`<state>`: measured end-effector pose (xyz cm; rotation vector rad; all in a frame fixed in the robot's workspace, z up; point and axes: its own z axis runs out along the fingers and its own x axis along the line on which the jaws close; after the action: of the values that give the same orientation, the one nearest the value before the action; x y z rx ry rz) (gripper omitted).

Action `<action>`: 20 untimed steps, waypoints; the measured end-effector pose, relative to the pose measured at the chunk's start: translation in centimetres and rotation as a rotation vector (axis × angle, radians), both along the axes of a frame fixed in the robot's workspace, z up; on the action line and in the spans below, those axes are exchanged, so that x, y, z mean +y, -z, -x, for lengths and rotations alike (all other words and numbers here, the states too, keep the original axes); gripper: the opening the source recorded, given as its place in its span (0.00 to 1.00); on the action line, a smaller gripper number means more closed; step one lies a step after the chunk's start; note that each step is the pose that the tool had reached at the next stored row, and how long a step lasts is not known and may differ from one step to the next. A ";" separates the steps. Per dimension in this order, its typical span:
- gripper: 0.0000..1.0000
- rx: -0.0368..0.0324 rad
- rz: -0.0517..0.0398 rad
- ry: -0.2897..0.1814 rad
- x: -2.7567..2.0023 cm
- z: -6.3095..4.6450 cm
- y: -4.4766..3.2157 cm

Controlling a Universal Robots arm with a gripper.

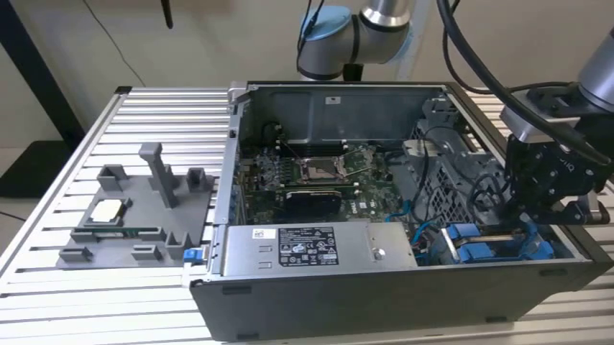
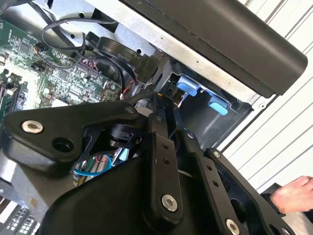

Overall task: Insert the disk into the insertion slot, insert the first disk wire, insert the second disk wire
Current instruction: 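Insert the first disk wire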

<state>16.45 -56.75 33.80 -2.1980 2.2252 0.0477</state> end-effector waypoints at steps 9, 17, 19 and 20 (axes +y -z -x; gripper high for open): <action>0.27 -0.0003 -0.0001 0.000 0.00 0.0 0.53; 0.27 -0.0004 -0.0001 0.000 0.00 0.0 0.50; 0.27 -0.0004 -0.0001 0.000 0.00 0.0 0.37; 0.27 -0.0003 0.0000 0.000 0.00 0.0 0.24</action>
<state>16.45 -56.74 33.56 -2.1977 2.2251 0.0473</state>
